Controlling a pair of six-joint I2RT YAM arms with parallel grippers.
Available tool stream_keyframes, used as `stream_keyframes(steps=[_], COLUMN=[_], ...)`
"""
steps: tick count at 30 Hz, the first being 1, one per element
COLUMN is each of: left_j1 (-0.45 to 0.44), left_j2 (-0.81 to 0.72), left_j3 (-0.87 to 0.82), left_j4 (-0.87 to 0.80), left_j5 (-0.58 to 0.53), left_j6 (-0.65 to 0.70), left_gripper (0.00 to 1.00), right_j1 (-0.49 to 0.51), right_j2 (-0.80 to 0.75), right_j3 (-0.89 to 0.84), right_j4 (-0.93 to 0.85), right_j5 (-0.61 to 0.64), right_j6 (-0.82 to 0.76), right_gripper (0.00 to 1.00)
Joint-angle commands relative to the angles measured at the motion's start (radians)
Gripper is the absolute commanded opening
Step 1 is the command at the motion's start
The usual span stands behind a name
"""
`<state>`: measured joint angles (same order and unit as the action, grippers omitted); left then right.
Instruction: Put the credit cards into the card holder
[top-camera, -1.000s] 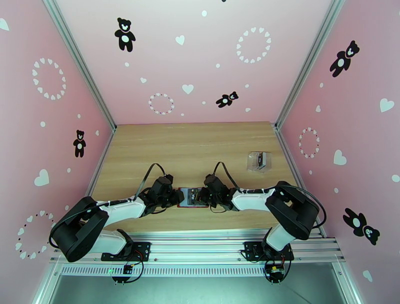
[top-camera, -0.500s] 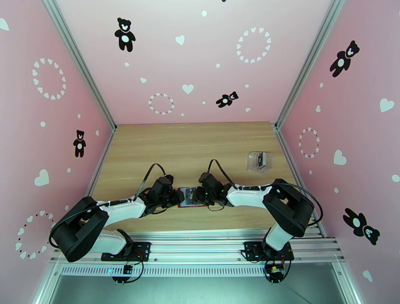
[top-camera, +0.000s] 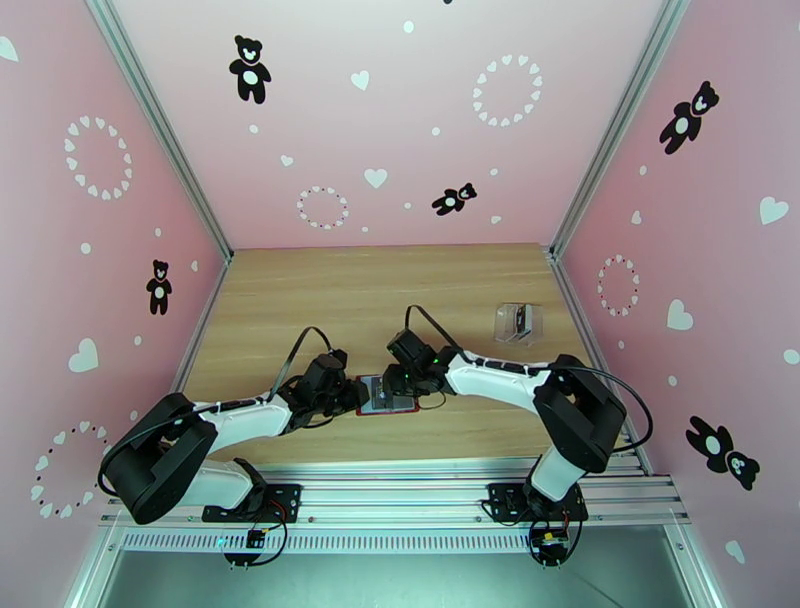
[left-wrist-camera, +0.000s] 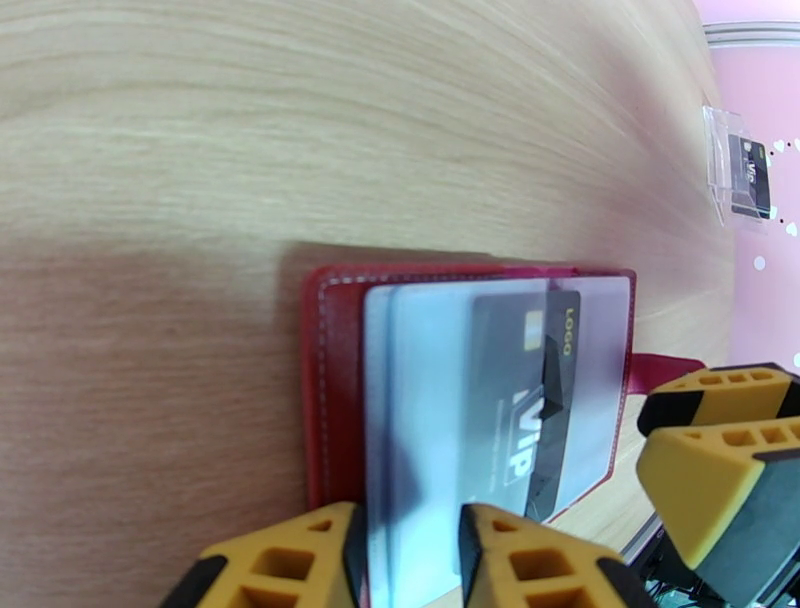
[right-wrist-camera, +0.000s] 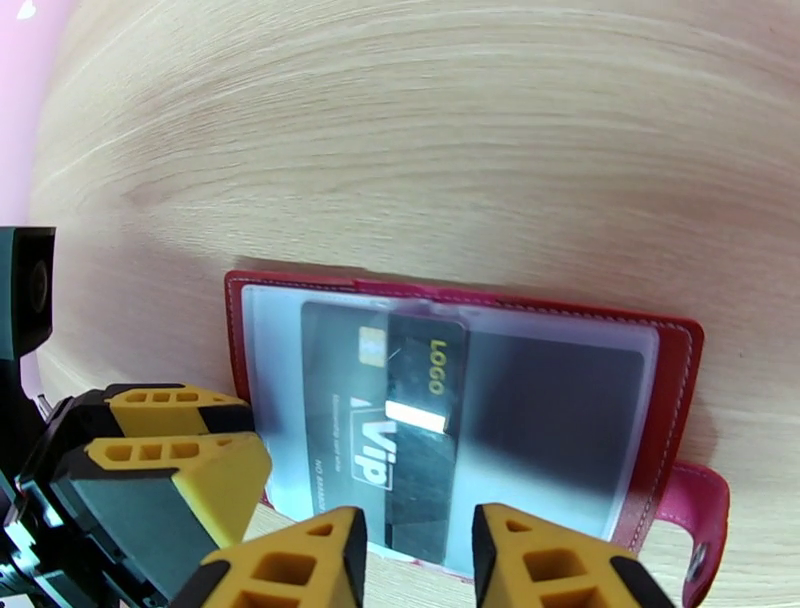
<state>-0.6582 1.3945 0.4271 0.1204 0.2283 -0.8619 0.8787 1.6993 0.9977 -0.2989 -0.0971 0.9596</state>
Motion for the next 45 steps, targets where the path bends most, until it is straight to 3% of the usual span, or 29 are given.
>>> stream_keyframes(steps=[1, 13, 29, 42, 45], left_j1=[-0.011, -0.011, -0.012, -0.011, -0.012], left_j2=[0.021, 0.021, 0.028, 0.020, 0.011], left_j3=[-0.005, -0.007, -0.008, -0.011, -0.011], left_j4=[-0.046, -0.039, -0.031, -0.031, -0.036], left_j5=[0.000, 0.003, 0.008, 0.007, 0.005], left_j6=[0.001, 0.004, 0.002, 0.001, 0.000], left_gripper=[0.31, 0.30, 0.29, 0.29, 0.29], right_j1=[0.003, 0.006, 0.034, 0.042, 0.042], right_j2=[0.057, 0.118, 0.170, 0.164, 0.140], right_j3=[0.036, 0.055, 0.079, 0.070, 0.075], right_j4=[-0.043, -0.013, 0.060, 0.129, 0.093], right_j5=[-0.012, -0.064, -0.139, -0.205, -0.172], right_j6=[-0.019, -0.007, 0.033, 0.040, 0.022], right_gripper=[0.35, 0.35, 0.25, 0.23, 0.23])
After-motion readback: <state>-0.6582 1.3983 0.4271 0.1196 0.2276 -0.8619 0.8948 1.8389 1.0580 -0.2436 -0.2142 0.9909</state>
